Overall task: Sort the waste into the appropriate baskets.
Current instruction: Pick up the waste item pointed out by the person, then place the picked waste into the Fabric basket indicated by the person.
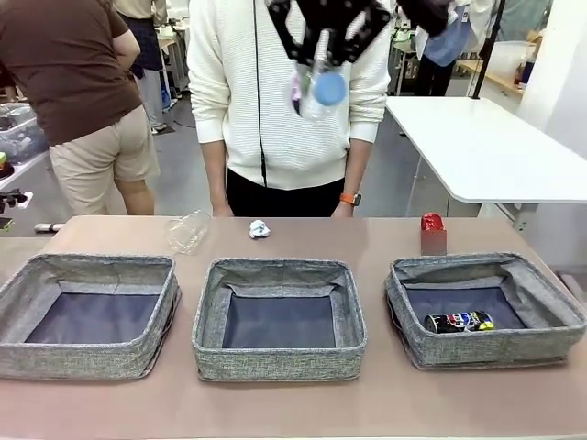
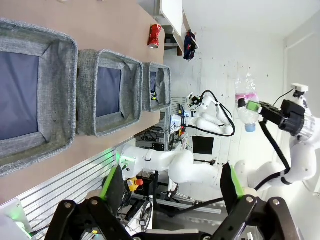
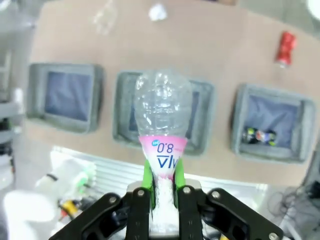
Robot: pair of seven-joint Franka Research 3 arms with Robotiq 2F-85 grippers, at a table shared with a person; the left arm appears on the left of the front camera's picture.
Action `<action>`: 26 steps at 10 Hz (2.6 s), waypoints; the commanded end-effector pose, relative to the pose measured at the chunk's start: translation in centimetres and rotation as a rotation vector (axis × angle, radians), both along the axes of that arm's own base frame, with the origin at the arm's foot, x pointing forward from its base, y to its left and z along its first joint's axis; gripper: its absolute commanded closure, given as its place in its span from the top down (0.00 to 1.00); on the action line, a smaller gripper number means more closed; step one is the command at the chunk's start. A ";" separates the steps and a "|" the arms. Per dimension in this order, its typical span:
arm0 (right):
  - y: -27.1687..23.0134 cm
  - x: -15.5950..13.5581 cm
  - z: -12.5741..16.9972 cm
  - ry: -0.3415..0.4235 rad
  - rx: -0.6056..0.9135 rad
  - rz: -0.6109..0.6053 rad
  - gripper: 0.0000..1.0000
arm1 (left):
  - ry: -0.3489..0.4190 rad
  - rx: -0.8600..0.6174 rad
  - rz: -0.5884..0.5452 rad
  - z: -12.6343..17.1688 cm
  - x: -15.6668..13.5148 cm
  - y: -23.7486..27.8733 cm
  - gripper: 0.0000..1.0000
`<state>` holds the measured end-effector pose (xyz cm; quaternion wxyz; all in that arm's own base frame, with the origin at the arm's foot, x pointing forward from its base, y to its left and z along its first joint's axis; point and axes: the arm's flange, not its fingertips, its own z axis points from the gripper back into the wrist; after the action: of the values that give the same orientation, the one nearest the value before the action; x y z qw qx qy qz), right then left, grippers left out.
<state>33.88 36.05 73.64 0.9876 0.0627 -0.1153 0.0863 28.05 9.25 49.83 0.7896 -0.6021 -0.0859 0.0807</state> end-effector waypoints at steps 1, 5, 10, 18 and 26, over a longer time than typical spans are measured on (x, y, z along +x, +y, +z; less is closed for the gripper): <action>1.3 0.4 1.5 0.011 0.033 0.087 0.18 | -0.001 -0.021 0.004 0.4 0.0 -0.2 1.00; 2.0 0.4 1.4 0.003 0.044 0.103 0.18 | -0.001 -0.021 0.004 0.4 0.0 -0.2 1.00; 2.8 0.2 1.0 0.029 0.062 0.104 0.18 | -0.001 -0.021 0.004 0.4 0.0 -0.2 1.00; 2.8 0.2 1.0 0.029 0.062 0.104 0.18 | -0.001 -0.021 0.004 0.4 0.0 -0.2 1.00; 2.8 0.2 1.0 0.029 0.062 0.104 0.18 | -0.001 -0.021 0.004 0.4 0.0 -0.2 1.00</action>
<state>34.24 38.92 74.50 0.9810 0.0972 -0.1006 0.1348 28.05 9.26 49.82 0.7896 -0.6022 -0.0859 0.0808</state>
